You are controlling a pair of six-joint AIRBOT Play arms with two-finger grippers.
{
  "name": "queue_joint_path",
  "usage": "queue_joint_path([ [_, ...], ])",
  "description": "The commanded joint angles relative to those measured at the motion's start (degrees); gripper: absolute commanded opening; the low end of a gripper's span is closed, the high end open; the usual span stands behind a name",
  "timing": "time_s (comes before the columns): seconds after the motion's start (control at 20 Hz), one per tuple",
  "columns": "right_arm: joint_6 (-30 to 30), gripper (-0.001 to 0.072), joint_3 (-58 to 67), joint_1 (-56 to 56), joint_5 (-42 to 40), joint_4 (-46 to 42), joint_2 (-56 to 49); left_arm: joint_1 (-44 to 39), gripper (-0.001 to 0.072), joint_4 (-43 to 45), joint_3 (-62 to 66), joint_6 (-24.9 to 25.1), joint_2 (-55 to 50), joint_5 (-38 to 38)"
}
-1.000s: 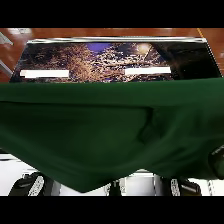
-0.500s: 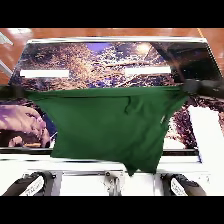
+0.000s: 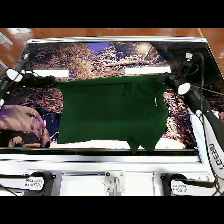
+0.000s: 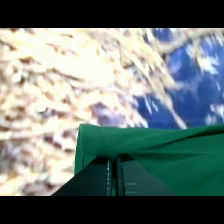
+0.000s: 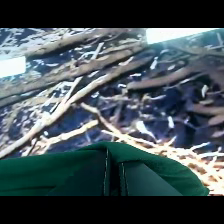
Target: Fold the shirts.
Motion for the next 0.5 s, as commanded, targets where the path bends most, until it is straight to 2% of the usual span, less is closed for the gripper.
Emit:
queue_joint_path([
  [0.0,1.5,0.0081,-0.1,0.8,-4.5,0.2,-4.6,-0.3,0.004,-3.0,1.5,0.0,-6.0,5.3],
  [0.25,3.1,0.0081,-0.1,0.1,2.2,0.1,-5.1,-0.5,0.0041,-2.6,1.5,1.2,-7.7,-0.5],
  [0.35,3.2,0.0081,-0.1,-1.4,9.1,0.0,-3.6,0.1,0.004,-1.1,2.1,3.7,-7.7,-7.6],
  [0.45,3.7,0.0081,-0.1,-3.3,19.2,-0.1,-2.0,0.2,0.004,3.4,2.3,4.6,-7.7,-15.4],
])
